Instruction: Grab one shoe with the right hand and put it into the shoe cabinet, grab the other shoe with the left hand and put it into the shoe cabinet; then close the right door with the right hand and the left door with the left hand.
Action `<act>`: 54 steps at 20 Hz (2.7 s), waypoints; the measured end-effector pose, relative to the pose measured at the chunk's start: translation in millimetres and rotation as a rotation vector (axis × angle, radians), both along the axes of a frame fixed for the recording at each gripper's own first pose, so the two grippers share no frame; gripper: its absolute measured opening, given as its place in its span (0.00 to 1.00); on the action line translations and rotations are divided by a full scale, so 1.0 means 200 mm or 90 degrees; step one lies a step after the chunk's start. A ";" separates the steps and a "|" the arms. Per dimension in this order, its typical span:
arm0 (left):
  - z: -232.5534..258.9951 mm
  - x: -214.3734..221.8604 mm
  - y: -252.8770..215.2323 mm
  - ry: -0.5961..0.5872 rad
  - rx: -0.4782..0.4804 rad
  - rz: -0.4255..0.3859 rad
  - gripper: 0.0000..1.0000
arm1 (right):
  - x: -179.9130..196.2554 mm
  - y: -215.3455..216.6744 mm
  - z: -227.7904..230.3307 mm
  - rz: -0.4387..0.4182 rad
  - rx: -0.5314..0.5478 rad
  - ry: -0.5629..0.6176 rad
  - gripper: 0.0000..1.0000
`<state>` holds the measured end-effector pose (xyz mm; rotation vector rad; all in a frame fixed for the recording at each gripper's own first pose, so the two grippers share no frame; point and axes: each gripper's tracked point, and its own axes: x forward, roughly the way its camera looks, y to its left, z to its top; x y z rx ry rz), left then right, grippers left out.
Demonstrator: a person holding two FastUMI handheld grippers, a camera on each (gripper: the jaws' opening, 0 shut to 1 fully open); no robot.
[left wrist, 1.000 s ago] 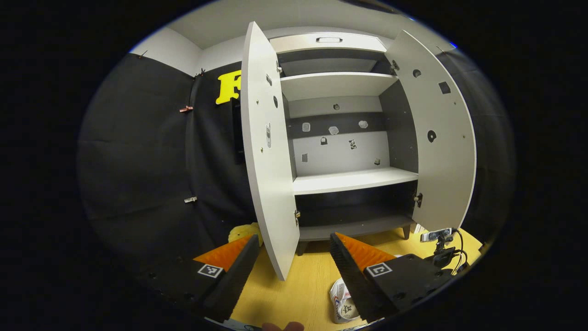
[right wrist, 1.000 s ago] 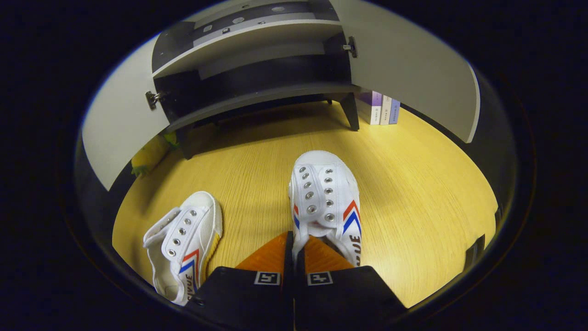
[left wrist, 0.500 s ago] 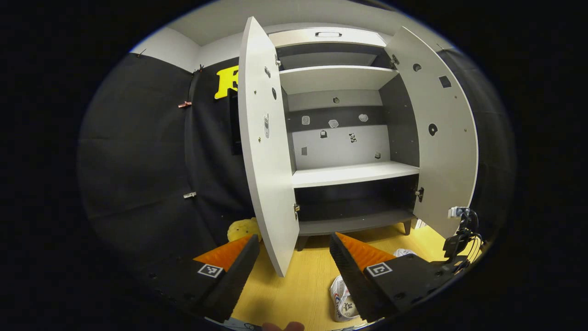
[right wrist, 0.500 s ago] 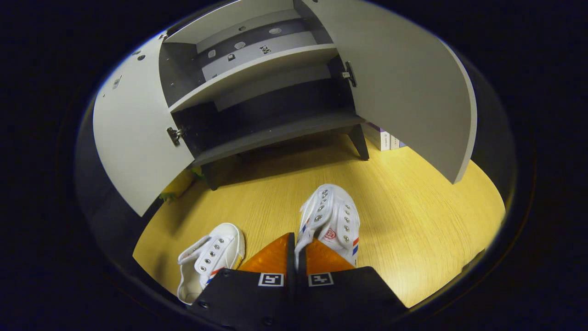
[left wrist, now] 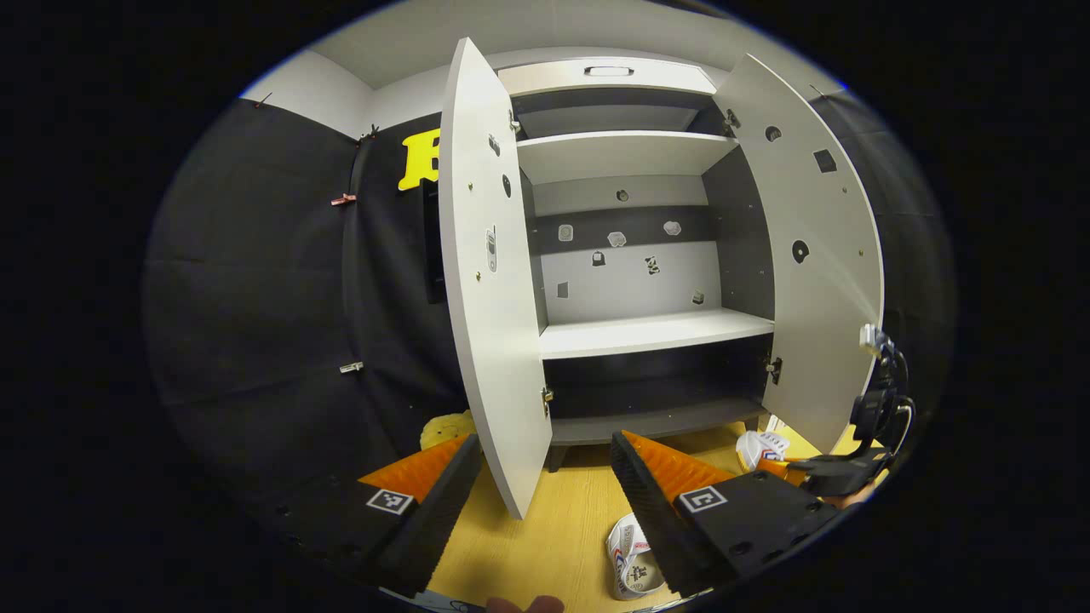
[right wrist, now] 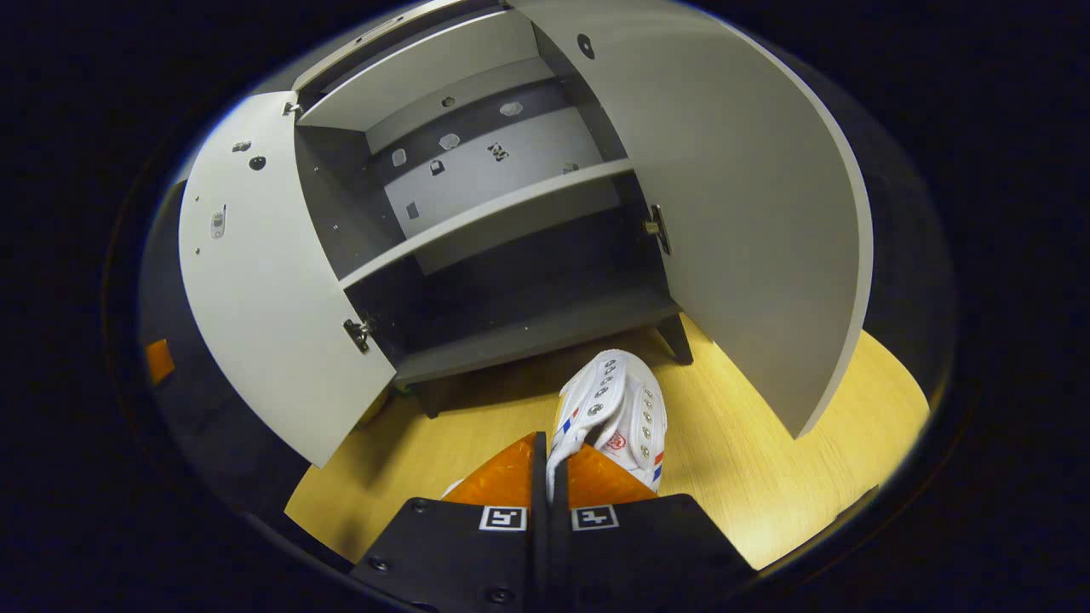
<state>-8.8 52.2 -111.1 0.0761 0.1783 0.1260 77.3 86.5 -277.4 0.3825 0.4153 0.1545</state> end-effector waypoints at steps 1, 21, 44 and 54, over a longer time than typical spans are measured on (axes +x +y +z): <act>0.01 0.00 0.00 -0.002 -0.003 0.000 0.97 | 0.01 0.01 0.09 -0.001 0.004 -0.017 0.04; 0.14 0.13 0.02 -0.017 -0.059 -0.032 0.97 | 1.15 0.08 1.19 -0.044 -0.114 -0.213 0.04; 0.11 0.13 -0.01 -0.014 -0.075 -0.020 0.97 | 1.63 0.05 1.03 -0.061 -0.191 -0.117 0.87; -0.10 0.00 -0.05 0.021 -0.072 -0.051 0.97 | 1.05 0.02 1.37 -0.075 -0.150 -0.226 0.98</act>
